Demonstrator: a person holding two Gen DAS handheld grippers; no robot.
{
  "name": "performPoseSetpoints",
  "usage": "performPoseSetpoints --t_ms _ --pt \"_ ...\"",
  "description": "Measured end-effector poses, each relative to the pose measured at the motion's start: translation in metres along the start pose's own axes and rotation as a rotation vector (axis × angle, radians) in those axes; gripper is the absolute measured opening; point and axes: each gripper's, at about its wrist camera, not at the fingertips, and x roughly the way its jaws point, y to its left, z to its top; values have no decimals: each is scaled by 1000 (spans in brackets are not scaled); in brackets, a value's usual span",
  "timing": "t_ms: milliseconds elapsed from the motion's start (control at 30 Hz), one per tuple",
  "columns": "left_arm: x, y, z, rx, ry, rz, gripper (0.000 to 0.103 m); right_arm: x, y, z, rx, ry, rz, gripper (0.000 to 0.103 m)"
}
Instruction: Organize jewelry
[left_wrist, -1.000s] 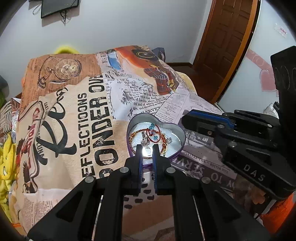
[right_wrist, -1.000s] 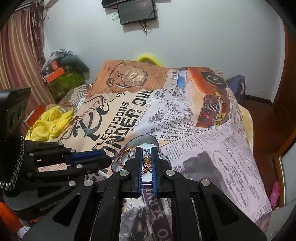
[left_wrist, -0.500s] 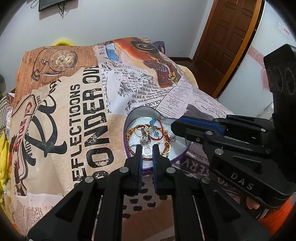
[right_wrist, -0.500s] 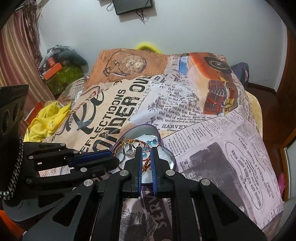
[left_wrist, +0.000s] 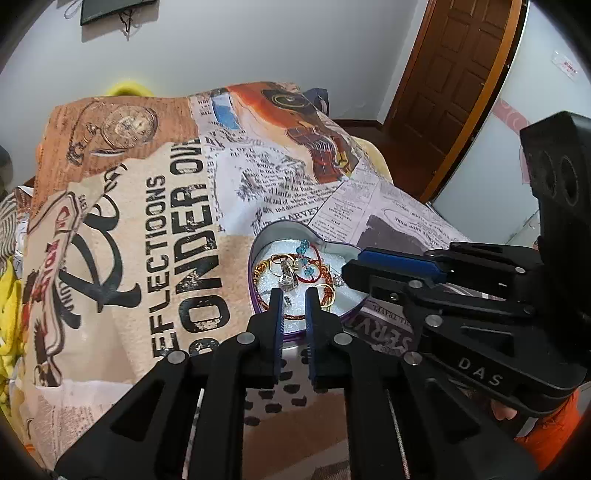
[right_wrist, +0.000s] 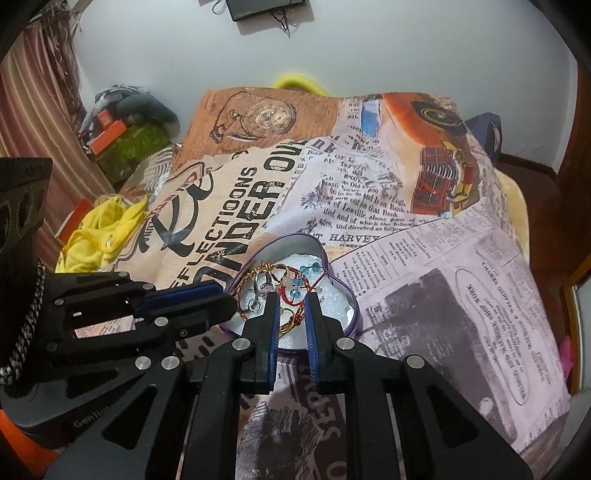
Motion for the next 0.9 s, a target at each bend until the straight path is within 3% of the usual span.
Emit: performPoseSetpoints --t_ms 133,333,533,700,767,833,900 --pt "-19 -2 -1 -2 -28 20 16 -14 6 1 -15 -23 -15 12" --pt "-66 -7 1 -3 -108 54 17 -55 17 2 -35 -99 -41 12" --pt "-142 -28 -1 14 -273 96 18 -127 36 1 -59 -263 -80 12" --pt "-213 -56 -18 34 -463 133 32 -195 60 -8 -80 -448 -108 14" --pt "-233 -64 -25 38 -524 143 35 -217 70 -14 -87 -520 -120 23" --pt "-253 -72 -35 42 -587 154 42 -241 82 -25 -92 -608 -134 47" --pt "-271 -79 -44 47 -646 179 48 -259 93 -35 -103 -688 -170 54"
